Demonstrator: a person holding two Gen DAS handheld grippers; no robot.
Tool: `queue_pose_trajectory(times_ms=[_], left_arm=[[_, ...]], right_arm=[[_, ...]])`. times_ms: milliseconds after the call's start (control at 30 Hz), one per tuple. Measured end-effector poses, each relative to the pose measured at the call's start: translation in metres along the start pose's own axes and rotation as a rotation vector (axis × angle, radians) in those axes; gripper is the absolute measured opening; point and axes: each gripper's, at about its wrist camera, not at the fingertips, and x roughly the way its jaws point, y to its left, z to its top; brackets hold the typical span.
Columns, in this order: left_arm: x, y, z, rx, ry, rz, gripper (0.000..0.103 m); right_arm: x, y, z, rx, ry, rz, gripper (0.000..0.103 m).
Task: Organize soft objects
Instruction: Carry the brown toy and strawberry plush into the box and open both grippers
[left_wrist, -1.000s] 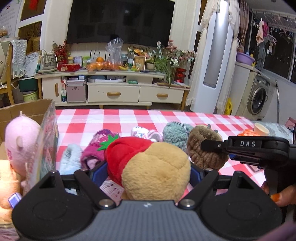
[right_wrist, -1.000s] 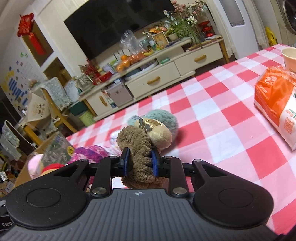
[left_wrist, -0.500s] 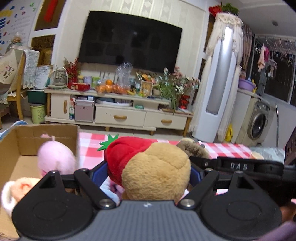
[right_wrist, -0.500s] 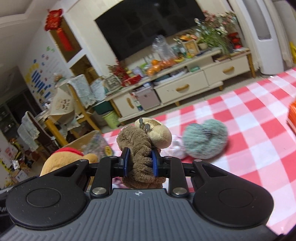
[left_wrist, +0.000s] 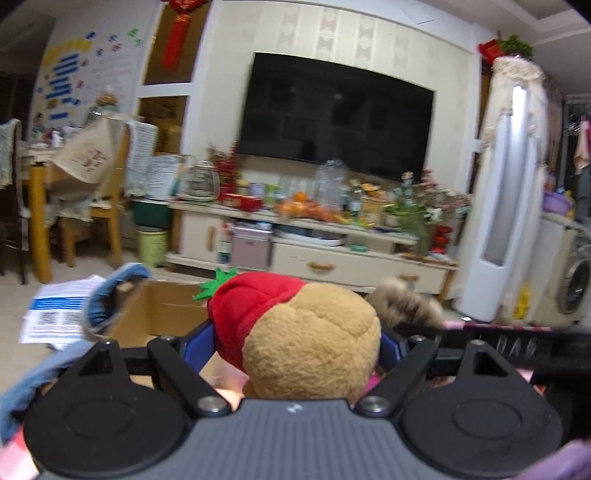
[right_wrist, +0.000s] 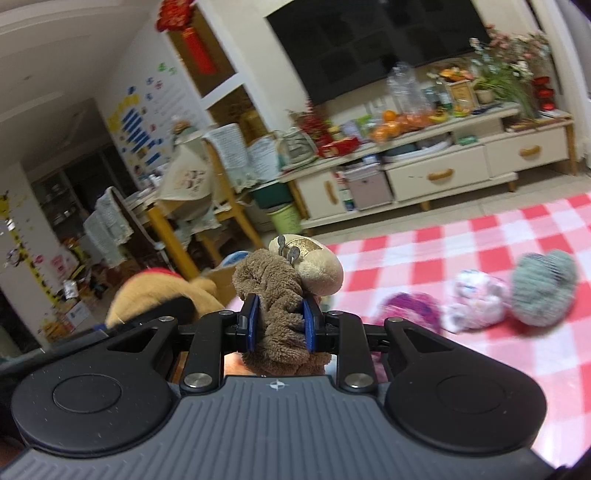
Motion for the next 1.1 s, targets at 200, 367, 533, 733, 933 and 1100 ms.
queue_pose_trajectory(times_ms=[200, 367, 533, 733, 933, 1100], left_arm=[[0.007, 0.025, -0.008, 0.005, 0.082, 0.098, 0.085], [0.016, 0.039, -0.015, 0.013, 0.157, 0.126, 0.085], [0.022, 0.044, -0.023, 0.017, 0.224, 0.130, 0.085], [0.026, 0.052, -0.027, -0.003, 0.279, 0.169, 0.086], [0.027, 0.051, -0.028, -0.011, 0.318, 0.187, 0.092], [0.019, 0.057, -0.022, -0.028, 0.279, 0.229, 0.099]], right_arm=[[0.047, 0.026, 0.014, -0.055, 0.055, 0.077, 0.030], [0.091, 0.043, 0.011, -0.097, 0.127, 0.111, 0.030], [0.128, 0.057, 0.003, -0.135, 0.190, 0.122, 0.030], [0.149, 0.064, -0.007, -0.210, 0.261, 0.114, 0.037], [0.143, 0.067, -0.001, -0.217, 0.252, 0.081, 0.063], [0.116, 0.061, 0.004, -0.199, 0.159, 0.056, 0.081]])
